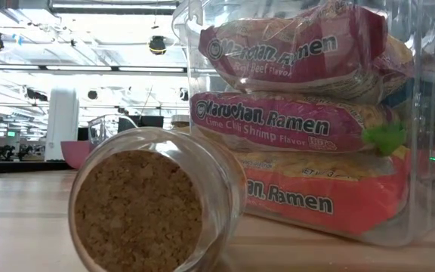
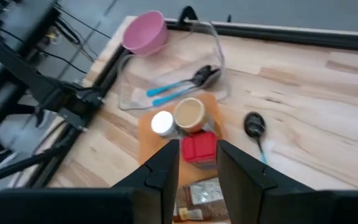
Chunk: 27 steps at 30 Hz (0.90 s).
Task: Pick & Place Food Item
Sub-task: Put the blue spoon into the top transparent bin
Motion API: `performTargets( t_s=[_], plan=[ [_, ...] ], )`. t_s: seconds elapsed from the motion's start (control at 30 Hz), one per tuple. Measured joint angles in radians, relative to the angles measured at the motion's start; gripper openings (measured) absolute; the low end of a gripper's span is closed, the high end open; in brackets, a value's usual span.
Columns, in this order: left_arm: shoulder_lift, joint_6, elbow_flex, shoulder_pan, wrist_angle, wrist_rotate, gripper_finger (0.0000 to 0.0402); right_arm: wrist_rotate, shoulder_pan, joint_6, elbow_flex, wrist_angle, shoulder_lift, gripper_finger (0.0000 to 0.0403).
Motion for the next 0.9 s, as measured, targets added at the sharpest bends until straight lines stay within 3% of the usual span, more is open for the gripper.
performTargets(
  t_s=[0.3, 0.4, 0.7, 0.9],
  plan=[
    [0.001, -0.025, 0.000, 0.068, 0.007, -0.001, 0.0309, -0.011, -0.013, 0.095, 0.000, -0.206, 0.000, 0.0102],
    [0.001, -0.054, 0.000, 0.107, 0.008, -0.001, 0.0309, -0.076, -0.045, 0.093, 0.000, -0.283, 0.000, 0.0102],
    [0.014, -0.109, 0.000, 0.151, 0.016, -0.001, 0.0309, -0.314, -0.176, -0.166, 0.000, -0.303, 0.000, 0.0102],
    [0.016, -0.139, 0.000, 0.151, 0.014, -0.001, 0.0309, -0.412, -0.249, -0.124, 0.000, -0.461, 0.000, 0.0102]
  ],
)
